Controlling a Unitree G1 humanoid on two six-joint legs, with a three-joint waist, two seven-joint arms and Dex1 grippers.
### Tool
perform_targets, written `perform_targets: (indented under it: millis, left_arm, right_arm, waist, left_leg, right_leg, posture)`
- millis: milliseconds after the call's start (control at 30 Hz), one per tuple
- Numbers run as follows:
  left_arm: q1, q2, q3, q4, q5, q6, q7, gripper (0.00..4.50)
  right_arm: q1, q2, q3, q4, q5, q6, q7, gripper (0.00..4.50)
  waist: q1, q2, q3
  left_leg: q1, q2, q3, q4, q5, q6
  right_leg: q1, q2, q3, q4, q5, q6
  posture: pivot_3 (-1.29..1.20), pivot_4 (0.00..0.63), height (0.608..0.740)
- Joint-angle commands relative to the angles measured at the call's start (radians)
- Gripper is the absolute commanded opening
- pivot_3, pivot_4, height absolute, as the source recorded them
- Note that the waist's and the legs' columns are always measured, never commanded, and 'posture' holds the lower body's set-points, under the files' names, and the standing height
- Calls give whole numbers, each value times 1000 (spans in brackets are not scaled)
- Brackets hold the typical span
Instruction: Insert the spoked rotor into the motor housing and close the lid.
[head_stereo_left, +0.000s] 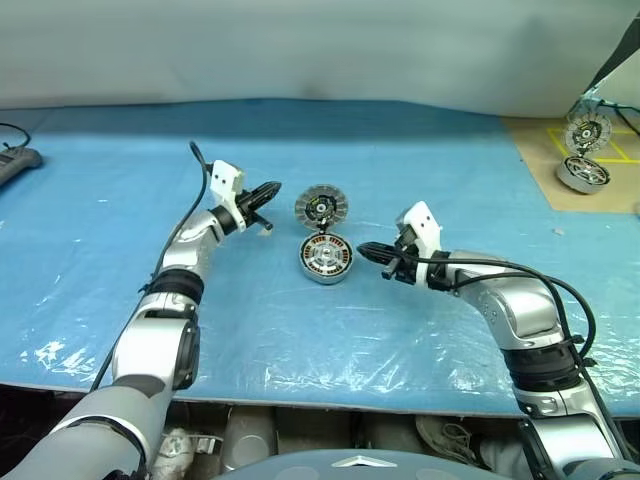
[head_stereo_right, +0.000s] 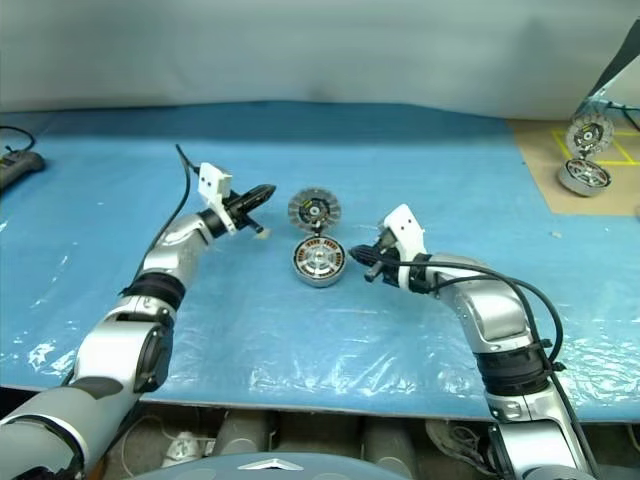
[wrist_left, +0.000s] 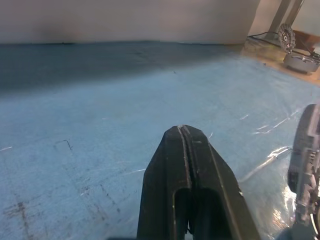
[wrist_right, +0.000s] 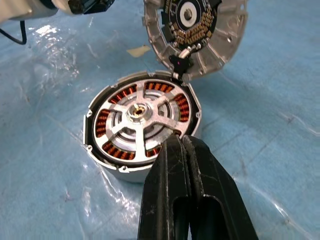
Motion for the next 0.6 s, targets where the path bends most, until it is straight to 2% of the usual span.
perform_targets:
  millis: [33,267,600]
  left_arm:
    - [-98,-15,26,114,20,-35,-10,21]
    - [-214,-43,16,215,71,7,-163,21]
    - [-291,-54,-19,218,153,39,-391,21]
  right_arm:
    - [15,-20,-43,-71,36,14,-5,0]
    - [66,-49,-79,-129,58,55,-35,0]
    - [143,-91,-145,-219,90,109,-68,0]
  waist:
    - [3,0,0]
    - [6,-2,1]
    - [11,-3,2]
  left_leg:
    - [0,0,0,0,0,0]
    - [-1,-1,-1,0,0,0]
    - [-1,-1,-1,-1,0,0]
  right_leg:
    - [0,0,0,0,0,0]
    - [0,-1,-1,-1,1,1]
    - [1,-1,-1,-3,1,1]
  posture:
    - [0,150,740]
    - [0,150,740]
    - [0,150,740]
